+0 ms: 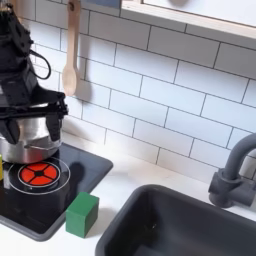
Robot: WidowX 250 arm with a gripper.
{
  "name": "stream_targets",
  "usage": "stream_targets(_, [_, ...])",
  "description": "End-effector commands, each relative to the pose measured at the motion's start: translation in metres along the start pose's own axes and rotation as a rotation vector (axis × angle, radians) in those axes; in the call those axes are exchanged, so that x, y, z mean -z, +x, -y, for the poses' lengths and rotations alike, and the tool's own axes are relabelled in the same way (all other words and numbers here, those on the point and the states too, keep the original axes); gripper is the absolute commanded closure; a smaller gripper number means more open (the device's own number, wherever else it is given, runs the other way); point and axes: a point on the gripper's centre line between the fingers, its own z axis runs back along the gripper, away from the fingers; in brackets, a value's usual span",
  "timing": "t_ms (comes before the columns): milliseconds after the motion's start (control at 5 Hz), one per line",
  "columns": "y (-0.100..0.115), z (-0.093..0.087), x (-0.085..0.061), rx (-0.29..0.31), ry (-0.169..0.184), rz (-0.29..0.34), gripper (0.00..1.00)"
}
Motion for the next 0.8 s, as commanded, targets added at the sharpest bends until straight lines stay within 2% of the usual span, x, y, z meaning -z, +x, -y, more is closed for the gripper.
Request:
stream_targets(0, [0.012,0.002,0.005,0.047,0.006,0.007,0.00])
stream_targets(400, [0.030,0.000,0.011,0.037,-0.015,0.027,0.00])
stream_targets(600, [0.043,-0.003,0.017,0.030,-0.007,0.033,0.00])
